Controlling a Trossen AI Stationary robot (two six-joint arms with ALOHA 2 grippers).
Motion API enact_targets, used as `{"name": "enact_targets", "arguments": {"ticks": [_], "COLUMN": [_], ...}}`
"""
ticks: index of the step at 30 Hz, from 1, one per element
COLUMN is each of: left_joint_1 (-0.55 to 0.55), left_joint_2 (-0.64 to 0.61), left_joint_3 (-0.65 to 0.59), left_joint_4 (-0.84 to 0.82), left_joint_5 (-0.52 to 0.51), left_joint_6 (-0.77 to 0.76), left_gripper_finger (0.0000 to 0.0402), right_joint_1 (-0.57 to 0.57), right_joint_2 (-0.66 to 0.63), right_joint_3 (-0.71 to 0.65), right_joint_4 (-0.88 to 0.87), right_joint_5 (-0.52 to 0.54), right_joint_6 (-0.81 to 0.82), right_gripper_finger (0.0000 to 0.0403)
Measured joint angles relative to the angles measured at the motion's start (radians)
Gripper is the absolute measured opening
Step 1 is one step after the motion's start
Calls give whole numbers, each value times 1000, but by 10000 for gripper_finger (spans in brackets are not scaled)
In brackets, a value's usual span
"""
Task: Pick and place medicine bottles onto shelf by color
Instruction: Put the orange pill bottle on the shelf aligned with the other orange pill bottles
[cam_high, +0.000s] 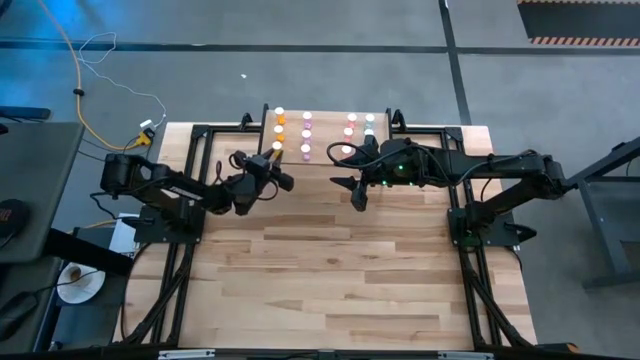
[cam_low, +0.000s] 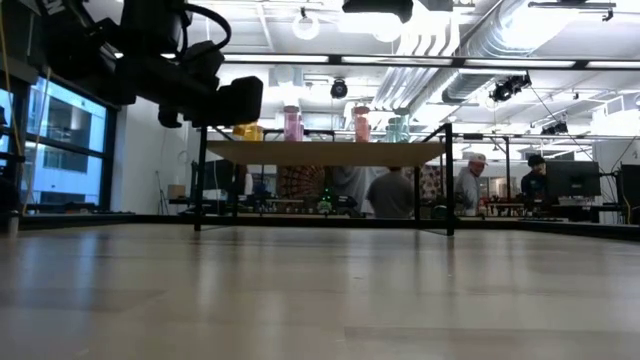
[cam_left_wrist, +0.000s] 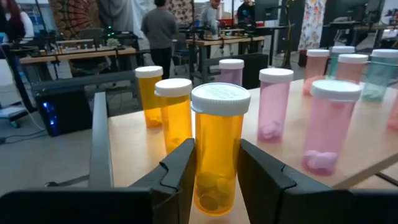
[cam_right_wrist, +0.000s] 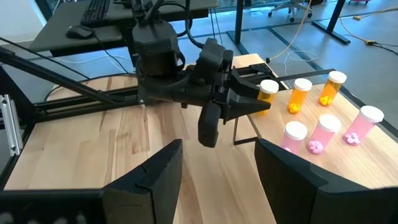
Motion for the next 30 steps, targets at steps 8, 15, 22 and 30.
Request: {"name": "enact_targets", "arguments": {"ticks": [8,15,22,30], "left_joint_1": [17,16,16,16], "left_joint_2": [0,0,0,0], "left_joint_3": [0,0,0,0], "left_joint_4": [-14,-60,-64,-66], "left_joint_5": [34,-15,-16,-16], "left_joint_6": [-19,-78,-78,-77], "left_gripper_finger": [97,97,97,99], "right_joint_1": [0,0,0,0], "right_joint_2": [0,0,0,0], "right_joint_3": [0,0,0,0], "right_joint_4": [0,1,2,2], "right_joint_5": [0,0,0,0], "right_joint_6": [2,10,10,10], "right_gripper_finger": [193,193,193,193]}}
